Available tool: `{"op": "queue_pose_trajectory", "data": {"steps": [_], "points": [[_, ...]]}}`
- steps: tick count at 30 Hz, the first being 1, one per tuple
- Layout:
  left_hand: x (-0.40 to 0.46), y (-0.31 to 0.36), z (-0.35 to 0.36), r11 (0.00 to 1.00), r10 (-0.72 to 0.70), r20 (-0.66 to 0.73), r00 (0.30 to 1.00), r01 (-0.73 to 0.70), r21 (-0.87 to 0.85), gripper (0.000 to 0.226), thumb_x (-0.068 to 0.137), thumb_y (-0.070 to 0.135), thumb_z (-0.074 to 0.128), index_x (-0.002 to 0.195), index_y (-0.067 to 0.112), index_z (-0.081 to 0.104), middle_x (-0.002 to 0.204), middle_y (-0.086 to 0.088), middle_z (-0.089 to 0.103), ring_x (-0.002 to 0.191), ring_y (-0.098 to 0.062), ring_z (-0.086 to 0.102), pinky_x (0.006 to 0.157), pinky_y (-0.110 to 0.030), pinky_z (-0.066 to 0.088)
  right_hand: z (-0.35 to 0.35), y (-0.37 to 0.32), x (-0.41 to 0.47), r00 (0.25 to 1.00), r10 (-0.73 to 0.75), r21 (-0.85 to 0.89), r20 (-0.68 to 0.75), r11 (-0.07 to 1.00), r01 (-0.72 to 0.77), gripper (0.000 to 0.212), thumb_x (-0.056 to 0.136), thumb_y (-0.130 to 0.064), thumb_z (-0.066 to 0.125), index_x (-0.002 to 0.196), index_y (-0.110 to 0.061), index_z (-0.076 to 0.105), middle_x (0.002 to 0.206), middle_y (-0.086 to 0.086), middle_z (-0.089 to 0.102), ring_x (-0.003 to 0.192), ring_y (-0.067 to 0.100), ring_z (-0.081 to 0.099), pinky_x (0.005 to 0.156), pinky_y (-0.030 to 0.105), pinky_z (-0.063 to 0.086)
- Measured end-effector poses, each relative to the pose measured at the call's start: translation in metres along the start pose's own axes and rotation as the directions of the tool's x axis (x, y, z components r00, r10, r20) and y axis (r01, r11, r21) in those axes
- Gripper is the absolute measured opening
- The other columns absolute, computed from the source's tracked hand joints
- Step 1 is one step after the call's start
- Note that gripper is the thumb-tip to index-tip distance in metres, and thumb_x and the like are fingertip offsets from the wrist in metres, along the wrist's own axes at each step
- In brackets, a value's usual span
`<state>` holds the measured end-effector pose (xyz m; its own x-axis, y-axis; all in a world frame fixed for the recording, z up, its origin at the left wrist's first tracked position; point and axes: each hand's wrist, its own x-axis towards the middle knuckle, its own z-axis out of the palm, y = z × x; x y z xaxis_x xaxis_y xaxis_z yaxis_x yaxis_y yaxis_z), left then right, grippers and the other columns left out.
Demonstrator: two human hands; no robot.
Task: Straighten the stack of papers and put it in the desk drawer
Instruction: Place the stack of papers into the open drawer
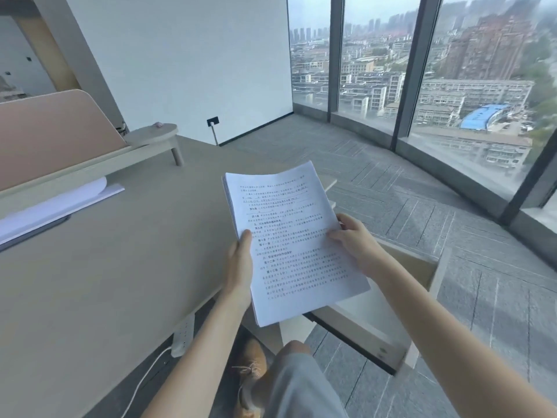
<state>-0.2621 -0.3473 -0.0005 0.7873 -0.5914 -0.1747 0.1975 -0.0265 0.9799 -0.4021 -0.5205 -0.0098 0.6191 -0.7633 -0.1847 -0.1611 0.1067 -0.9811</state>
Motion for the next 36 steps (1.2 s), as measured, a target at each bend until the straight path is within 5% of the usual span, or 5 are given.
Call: {"op": "queue_pose_trajectory", "data": {"steps": [11,14,17,28,36], "points": [[-0.004,-0.033,0.084,0.987,0.05,0.038,0.998,-0.056,0.151,0.02,0.092,0.017,0.049,0.073,0.011,0.051,0.073,0.0,0.058,0.07,-0.018,0.049,0.063,-0.03,0.036,-0.1,0.028,0.001,0.988,-0.004,-0.196,-0.155,0.98,-0.027,0.027,0.09,0.003,0.055,0.102,-0.017,0.07,0.112,0.017,0.073,0.101,0.035,0.072,0.095,0.05,0.057],[0.001,-0.053,0.093,0.957,0.088,0.103,0.991,-0.113,0.266,0.011,0.088,0.018,0.053,0.095,0.012,0.058,0.082,0.003,0.069,0.074,-0.02,0.058,0.065,-0.037,0.046,-0.12,0.043,0.01,0.984,0.005,-0.268,-0.177,0.962,-0.053,0.029,0.088,0.005,0.056,0.108,-0.008,0.071,0.109,0.018,0.074,0.095,0.03,0.07,0.085,0.038,0.055],[0.006,-0.07,0.1,0.931,0.105,0.15,0.983,-0.151,0.334,0.061,0.088,0.016,0.062,0.138,0.039,0.037,0.099,0.006,0.074,0.085,-0.014,0.071,0.071,-0.037,0.06,-0.133,0.057,0.024,0.976,0.035,-0.336,-0.215,0.936,-0.108,0.034,0.083,0.006,0.06,0.11,-0.01,0.074,0.102,0.008,0.074,0.1,0.028,0.068,0.086,0.037,0.055],[0.022,-0.126,0.119,0.776,-0.006,0.259,0.966,-0.159,0.611,0.03,0.092,0.011,0.052,0.114,0.017,0.072,0.095,0.008,0.074,0.079,-0.008,0.075,0.081,-0.029,0.06,-0.14,0.087,0.084,0.979,0.052,-0.561,-0.199,0.813,-0.157,0.036,0.084,0.001,0.061,0.114,-0.013,0.073,0.113,0.01,0.07,0.104,0.028,0.063,0.082,0.036,0.053],[0.045,-0.146,0.126,0.35,-0.075,0.532,0.844,-0.477,0.806,0.033,0.097,0.023,0.049,0.117,0.014,0.072,0.114,-0.006,0.076,0.106,-0.025,0.069,0.093,-0.039,0.056,-0.128,0.112,0.115,0.986,0.098,-0.719,-0.133,0.676,-0.164,0.039,0.084,0.009,0.038,0.111,0.005,0.066,0.091,0.01,0.061,0.083,0.023,0.053,0.064,0.03,0.036]]}}
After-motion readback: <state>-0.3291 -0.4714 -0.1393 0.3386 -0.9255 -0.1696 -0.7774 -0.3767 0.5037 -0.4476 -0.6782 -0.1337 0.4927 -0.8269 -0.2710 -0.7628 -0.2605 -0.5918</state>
